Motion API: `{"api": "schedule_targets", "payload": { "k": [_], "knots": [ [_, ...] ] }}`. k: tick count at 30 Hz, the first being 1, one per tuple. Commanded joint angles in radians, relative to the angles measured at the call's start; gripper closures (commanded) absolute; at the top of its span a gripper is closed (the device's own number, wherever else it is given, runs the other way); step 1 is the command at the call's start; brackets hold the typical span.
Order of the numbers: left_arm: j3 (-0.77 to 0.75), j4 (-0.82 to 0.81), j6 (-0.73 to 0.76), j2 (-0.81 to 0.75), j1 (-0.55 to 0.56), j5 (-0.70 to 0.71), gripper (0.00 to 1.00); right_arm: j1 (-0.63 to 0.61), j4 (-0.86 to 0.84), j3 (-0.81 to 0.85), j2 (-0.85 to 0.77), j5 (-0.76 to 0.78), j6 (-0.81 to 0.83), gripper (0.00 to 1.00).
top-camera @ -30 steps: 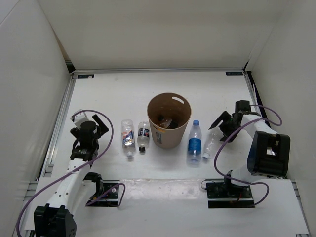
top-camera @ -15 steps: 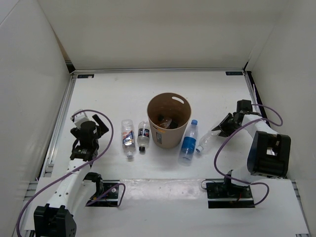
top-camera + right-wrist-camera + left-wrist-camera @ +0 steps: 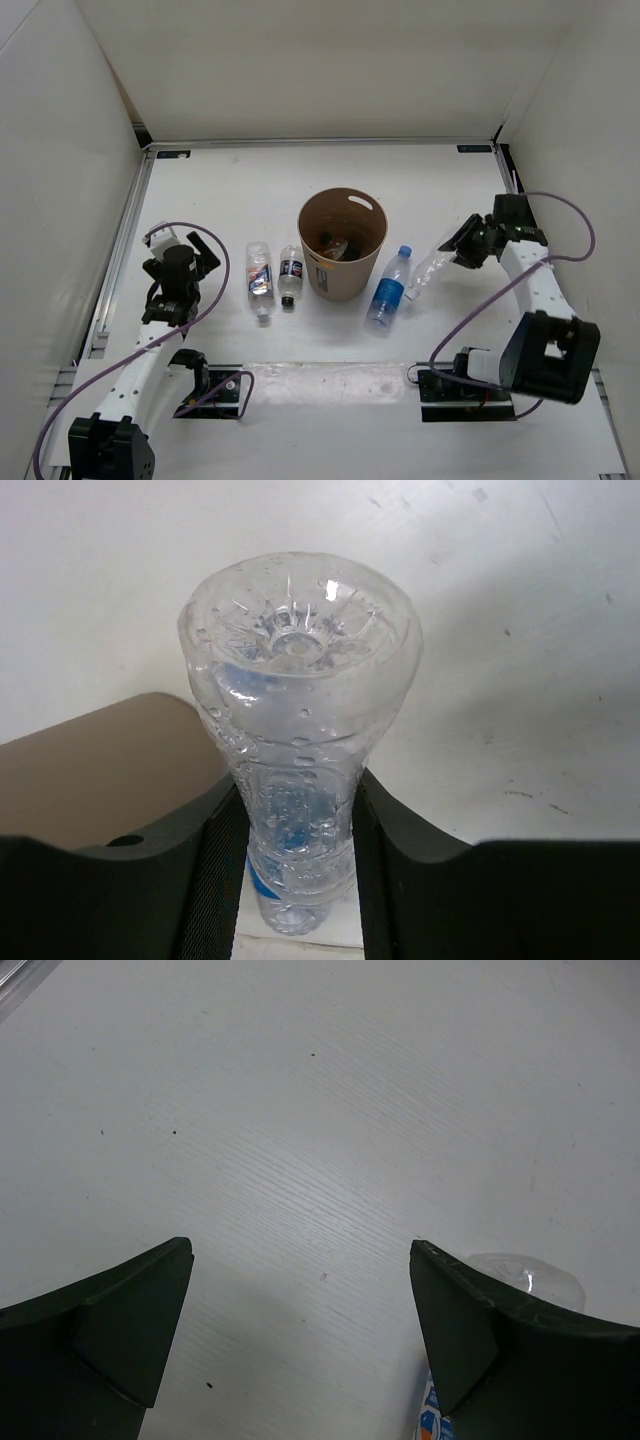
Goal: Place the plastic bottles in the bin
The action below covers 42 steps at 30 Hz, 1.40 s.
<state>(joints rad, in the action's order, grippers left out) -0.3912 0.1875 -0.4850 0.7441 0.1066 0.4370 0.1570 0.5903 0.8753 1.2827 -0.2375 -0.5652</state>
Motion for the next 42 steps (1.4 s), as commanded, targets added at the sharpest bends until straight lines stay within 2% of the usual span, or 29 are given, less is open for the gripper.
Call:
{"api": "schedule_targets", "payload": {
  "k": [1, 2, 5, 6, 9, 12, 15, 19, 20, 22, 23, 25, 30, 33, 35, 37, 42],
  "knots": [
    [-0.020, -0.010, -0.009, -0.011, -0.007, 0.000, 0.00, -0.060, 0.052, 0.126, -0.119, 0.066, 0.050, 0.85],
    [-0.020, -0.011, -0.010, -0.011, -0.008, 0.000, 0.00, -0.113, 0.062, 0.175, -0.134, 0.098, 0.051, 0.85],
    [-0.021, -0.011, -0.009, -0.011, -0.008, 0.002, 0.00, -0.152, 0.156, 0.324, -0.171, 0.260, 0.076, 0.83],
    [-0.020, -0.011, -0.007, -0.011, -0.008, 0.003, 0.00, -0.225, 0.184, 0.431, -0.177, 0.306, 0.082, 0.83],
    [-0.018, -0.008, -0.009, -0.012, -0.005, 0.003, 0.00, -0.284, 0.232, 0.572, -0.168, 0.368, 0.102, 0.82],
    [-0.018, -0.008, -0.009, -0.014, -0.007, 0.003, 0.00, -0.364, 0.243, 0.648, -0.167, 0.484, 0.105, 0.82],
    [-0.020, -0.013, -0.009, -0.015, -0.008, 0.003, 0.00, -0.462, 0.166, 0.665, -0.187, 0.605, 0.126, 0.82],
    [-0.017, -0.010, -0.009, -0.011, -0.004, 0.002, 0.00, -0.780, 0.005, 0.656, -0.220, 0.825, 0.238, 0.78],
    [-0.018, -0.011, -0.009, -0.009, -0.007, 0.000, 0.00, -0.821, -0.015, 0.654, -0.220, 0.937, 0.258, 0.78],
    [-0.018, -0.014, -0.009, -0.009, -0.007, 0.000, 0.00, -0.975, -0.094, 0.657, -0.207, 1.009, 0.324, 0.78],
    [-0.020, -0.016, -0.006, -0.011, -0.007, -0.001, 0.00, -1.034, -0.110, 0.663, -0.192, 1.109, 0.384, 0.78],
    [-0.021, -0.017, -0.010, -0.003, -0.007, -0.003, 0.00, -1.115, -0.170, 0.674, -0.183, 1.208, 0.416, 0.78],
    [-0.021, -0.020, -0.007, 0.003, -0.007, -0.006, 0.00, -1.157, -0.222, 0.663, -0.175, 1.209, 0.465, 0.76],
    [-0.025, -0.020, -0.007, 0.003, -0.008, -0.004, 0.00, -1.125, -0.221, 0.631, -0.180, 1.123, 0.413, 0.76],
    [-0.026, -0.019, -0.004, 0.006, -0.007, -0.004, 0.00, -1.107, -0.224, 0.582, -0.192, 1.003, 0.395, 0.76],
    [-0.023, -0.022, -0.006, 0.008, -0.007, -0.004, 0.00, -1.102, -0.288, 0.519, -0.195, 0.921, 0.389, 0.73],
    [-0.026, -0.020, -0.003, 0.012, -0.005, -0.009, 0.00, -1.054, -0.294, 0.458, -0.194, 0.831, 0.315, 0.73]
  ]
}}
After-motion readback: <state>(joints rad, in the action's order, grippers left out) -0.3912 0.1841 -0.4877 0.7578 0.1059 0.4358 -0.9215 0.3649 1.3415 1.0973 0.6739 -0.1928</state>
